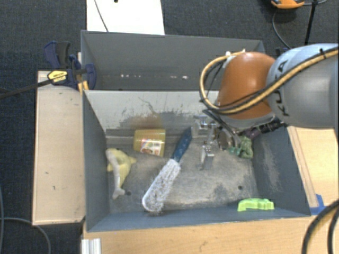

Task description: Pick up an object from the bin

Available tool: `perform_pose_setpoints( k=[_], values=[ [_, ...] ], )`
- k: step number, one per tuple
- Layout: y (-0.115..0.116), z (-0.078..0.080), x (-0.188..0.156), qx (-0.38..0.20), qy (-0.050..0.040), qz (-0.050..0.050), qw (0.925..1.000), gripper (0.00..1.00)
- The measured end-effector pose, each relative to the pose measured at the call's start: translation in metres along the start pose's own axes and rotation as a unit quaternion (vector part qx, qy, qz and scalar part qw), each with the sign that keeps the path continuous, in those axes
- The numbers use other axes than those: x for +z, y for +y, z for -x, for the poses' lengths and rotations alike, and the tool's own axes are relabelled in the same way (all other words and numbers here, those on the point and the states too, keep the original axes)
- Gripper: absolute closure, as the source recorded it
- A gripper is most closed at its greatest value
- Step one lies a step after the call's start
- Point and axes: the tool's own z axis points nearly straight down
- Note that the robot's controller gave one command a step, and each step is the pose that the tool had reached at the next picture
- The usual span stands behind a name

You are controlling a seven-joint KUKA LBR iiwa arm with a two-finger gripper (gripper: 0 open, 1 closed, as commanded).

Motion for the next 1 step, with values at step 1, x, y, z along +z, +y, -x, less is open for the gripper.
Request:
perform_pose_setpoints(
  k=[1],
  values=[
    [0.0513,-0.0343,0.0321,0.039,0.0058,-0.001,0.9992,0.0]
  ],
)
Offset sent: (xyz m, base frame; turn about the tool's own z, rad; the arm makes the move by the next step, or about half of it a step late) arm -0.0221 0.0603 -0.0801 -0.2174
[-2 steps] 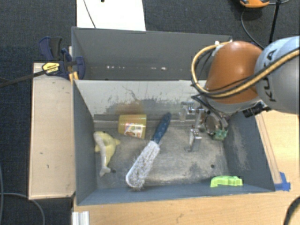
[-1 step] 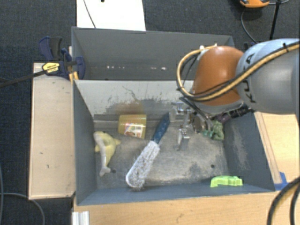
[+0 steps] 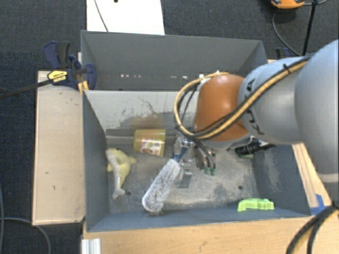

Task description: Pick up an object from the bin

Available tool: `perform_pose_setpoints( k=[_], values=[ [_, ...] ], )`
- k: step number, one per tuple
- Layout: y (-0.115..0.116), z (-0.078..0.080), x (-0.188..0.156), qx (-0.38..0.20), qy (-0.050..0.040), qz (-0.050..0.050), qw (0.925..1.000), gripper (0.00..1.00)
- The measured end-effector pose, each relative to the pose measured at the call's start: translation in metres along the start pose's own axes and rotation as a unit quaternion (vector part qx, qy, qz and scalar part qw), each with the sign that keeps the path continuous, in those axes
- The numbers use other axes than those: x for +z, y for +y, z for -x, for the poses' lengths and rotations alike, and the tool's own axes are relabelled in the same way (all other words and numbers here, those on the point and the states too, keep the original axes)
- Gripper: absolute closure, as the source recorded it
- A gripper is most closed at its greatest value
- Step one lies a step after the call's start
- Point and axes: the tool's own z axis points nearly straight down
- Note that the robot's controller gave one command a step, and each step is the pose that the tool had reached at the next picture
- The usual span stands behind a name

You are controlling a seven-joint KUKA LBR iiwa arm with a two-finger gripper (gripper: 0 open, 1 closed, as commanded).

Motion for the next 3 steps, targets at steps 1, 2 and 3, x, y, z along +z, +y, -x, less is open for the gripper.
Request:
perform_pose_setpoints(
  k=[1,2,3],
  values=[
    [0.012,0.011,0.044,-0.149,0.0021,0.002,0.9888,1.0],
    [0.012,0.011,0.044,-0.149,0.0021,0.002,0.9889,1.0],
    [0.001,0.002,0.001,-0.146,0.0037,0.001,0.9893,1.0]
  ],
)
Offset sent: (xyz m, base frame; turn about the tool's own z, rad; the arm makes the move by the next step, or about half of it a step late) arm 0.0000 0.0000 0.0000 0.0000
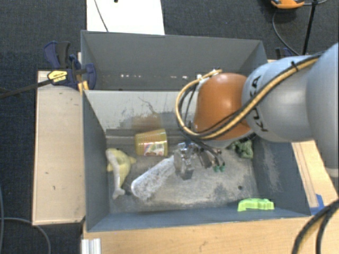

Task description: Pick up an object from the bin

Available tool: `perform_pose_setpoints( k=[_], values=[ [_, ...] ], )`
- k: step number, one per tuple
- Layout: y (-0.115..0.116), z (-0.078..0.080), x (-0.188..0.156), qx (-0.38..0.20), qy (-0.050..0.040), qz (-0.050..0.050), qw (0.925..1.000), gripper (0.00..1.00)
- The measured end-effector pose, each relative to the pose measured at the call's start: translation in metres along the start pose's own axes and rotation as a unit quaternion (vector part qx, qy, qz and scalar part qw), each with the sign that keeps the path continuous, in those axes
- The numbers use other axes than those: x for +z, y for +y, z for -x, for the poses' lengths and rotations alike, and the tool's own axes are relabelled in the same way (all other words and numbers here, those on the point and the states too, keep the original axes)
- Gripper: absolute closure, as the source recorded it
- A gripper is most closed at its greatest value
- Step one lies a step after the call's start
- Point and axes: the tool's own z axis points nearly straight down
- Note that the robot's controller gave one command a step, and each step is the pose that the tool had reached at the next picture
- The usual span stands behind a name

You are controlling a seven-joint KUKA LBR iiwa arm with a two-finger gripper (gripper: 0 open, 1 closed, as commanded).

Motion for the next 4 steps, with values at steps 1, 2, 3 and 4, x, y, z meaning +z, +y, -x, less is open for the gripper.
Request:
perform_pose_setpoints(
  k=[1,2,3,4],
  values=[
    [0.001,0.033,-0.044,0.008,-0.0047,-0.001,1.0,1.0],
    [-0.034,-0.003,-0.046,0.006,-0.0033,-0.001,1.0,0.0],
    [-0.033,-0.002,-0.047,0.005,-0.0042,-0.001,1.0,0.0],
    [0.012,0.003,0.0,-0.002,-0.0083,-0.002,1.0,0.0]
  ],
)
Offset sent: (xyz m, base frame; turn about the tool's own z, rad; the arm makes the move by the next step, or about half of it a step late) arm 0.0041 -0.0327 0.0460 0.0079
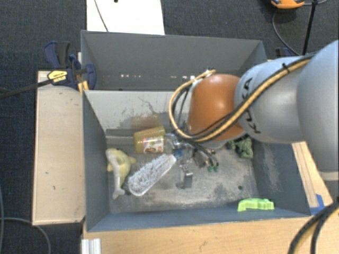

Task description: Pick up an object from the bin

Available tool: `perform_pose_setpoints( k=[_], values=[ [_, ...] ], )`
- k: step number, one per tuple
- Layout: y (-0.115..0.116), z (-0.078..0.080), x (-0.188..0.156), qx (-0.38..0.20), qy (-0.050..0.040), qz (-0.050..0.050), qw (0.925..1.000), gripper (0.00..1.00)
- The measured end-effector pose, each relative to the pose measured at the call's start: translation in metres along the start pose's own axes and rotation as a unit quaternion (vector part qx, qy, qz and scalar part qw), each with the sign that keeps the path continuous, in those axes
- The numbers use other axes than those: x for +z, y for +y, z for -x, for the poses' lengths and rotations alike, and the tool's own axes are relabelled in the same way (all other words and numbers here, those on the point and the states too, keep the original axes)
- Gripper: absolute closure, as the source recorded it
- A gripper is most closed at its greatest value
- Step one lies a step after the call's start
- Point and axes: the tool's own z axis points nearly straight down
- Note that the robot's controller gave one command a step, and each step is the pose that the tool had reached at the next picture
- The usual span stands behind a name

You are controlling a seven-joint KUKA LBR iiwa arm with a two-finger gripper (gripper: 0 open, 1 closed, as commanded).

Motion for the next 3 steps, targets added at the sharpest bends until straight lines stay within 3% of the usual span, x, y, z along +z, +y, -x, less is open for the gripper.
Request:
perform_pose_setpoints(
  k=[1,2,3],
  values=[
    [0.045,0.01,0.026,-0.057,0.0032,0.001,0.9984,0.0],
    [0.055,0.018,0.032,-0.046,0.0004,0.003,0.9989,0.0],
    [0.081,0.011,0.046,-0.038,0.0052,0.002,0.9992,1.0]
  ],
)
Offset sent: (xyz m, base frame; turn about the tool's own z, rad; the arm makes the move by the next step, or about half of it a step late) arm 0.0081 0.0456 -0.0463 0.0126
